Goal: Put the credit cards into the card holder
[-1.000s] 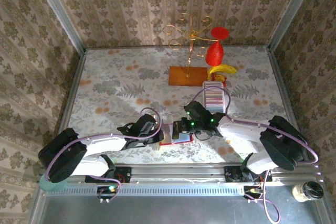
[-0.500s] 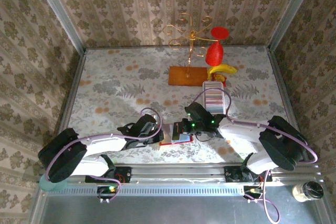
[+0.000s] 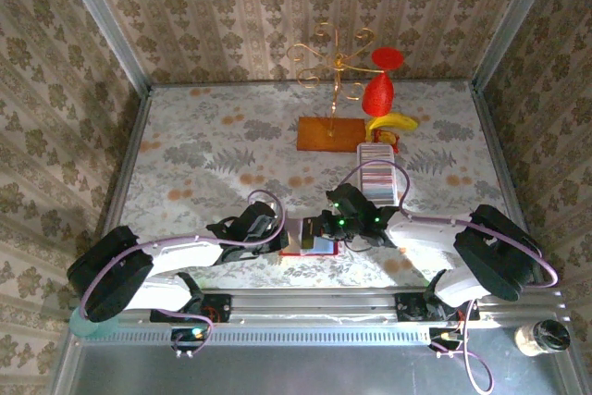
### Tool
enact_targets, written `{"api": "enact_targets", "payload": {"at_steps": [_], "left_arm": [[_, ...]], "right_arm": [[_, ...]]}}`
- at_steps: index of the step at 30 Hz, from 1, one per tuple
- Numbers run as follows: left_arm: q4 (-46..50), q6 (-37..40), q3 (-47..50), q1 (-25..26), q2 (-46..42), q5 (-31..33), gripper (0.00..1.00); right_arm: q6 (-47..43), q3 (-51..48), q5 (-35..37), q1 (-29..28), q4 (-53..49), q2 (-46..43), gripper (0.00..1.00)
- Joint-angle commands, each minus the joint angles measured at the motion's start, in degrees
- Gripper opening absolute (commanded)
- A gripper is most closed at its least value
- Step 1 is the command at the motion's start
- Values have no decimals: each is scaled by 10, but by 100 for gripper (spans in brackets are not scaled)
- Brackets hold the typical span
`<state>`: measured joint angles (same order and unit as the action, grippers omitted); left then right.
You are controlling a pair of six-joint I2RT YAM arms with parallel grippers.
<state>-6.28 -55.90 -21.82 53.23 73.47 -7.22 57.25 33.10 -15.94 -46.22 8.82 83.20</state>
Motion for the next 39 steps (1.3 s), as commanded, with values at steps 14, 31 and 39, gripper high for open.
{"api": "enact_targets", "payload": {"at_steps": [14,31,39], "left_arm": [[-1,1,6,10,10,3,0],[-5,-1,7,14,10,3,0],[-5,-1,6,15,6,4,0]], "right_arm": [[49,-36,-1,10,41,-21,0],[85,-58,-17,10,98,-19,0],[84,-52,-27,11,71,-5,0]]}}
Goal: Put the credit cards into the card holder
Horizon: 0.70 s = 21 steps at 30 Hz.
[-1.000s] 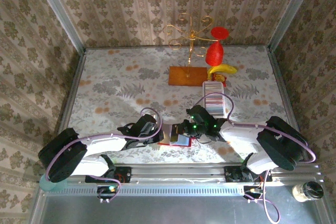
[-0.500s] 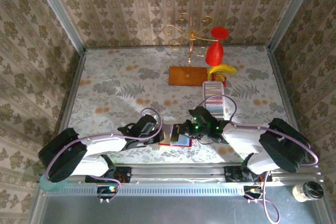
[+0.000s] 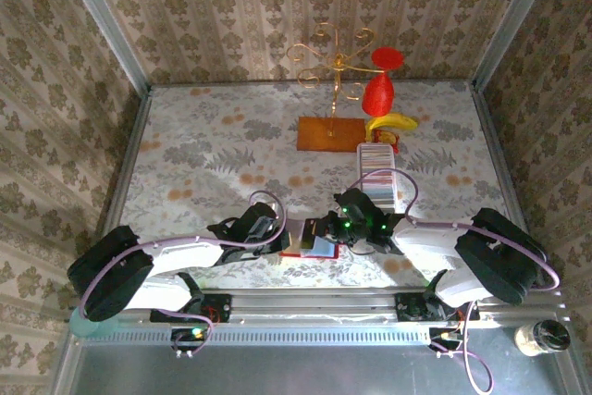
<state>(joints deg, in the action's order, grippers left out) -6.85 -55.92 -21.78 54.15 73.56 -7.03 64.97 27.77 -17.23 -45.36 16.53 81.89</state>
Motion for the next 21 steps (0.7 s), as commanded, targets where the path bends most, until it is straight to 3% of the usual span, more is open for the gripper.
{"api": "enact_targets", "payload": {"at_steps": [1,21], "left_arm": [[0,-1,6,6,5,3,0],[-6,-5,11,11,5,4,0]], "right_arm": [[5,4,-15,3,-17,8,0],[6,15,-51,-4,18,45,0]]}}
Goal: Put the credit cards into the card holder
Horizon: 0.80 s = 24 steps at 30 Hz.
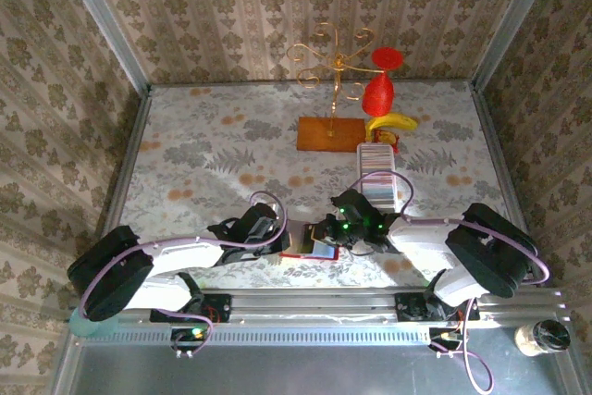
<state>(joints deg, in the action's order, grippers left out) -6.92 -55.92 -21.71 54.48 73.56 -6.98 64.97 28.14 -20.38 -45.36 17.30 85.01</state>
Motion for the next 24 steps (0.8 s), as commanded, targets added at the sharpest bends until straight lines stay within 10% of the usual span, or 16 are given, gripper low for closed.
{"api": "enact_targets", "payload": {"at_steps": [1,10,24], "left_arm": [[-6,-5,11,8,5,4,0],[1,-6,11,8,-4,8,1],[38,2,9,8,-70,28,33]], "right_arm": [[6,11,-19,-4,14,14,0],[-19,22,-5,-4,-21,13,0],[-44,38,1,-5,-64,40,3]]}}
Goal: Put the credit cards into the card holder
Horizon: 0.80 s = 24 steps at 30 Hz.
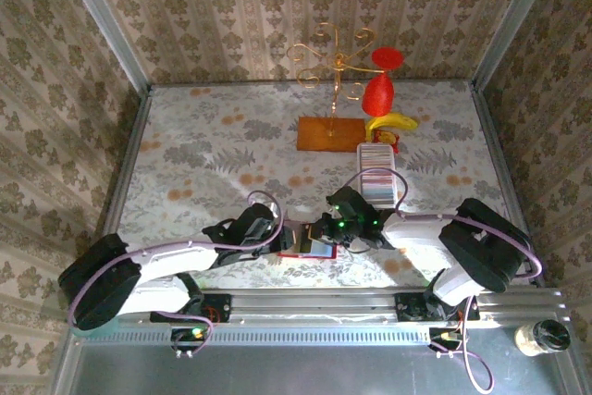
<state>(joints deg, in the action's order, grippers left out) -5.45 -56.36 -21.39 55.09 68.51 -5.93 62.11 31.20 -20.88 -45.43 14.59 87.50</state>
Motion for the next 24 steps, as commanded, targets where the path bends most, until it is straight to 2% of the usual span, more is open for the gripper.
{"api": "enact_targets", "payload": {"at_steps": [1,4,7,17,24], "left_arm": [[28,7,6,1,-25,21,33],[34,5,18,2,-41,39,32],[44,3,26,1,-47,56,26],[36,14,16,1,11,39,17],[21,13,15,2,20,25,14]], "right_arm": [[-16,9,6,-5,-38,16,3],[-21,11,9,-5,-47,18,5],[-23,13,13,-7,-55,20,6],[-43,48,20,-16,-99,34,11],[-60,80,44,-26,-143,41,13]]}}
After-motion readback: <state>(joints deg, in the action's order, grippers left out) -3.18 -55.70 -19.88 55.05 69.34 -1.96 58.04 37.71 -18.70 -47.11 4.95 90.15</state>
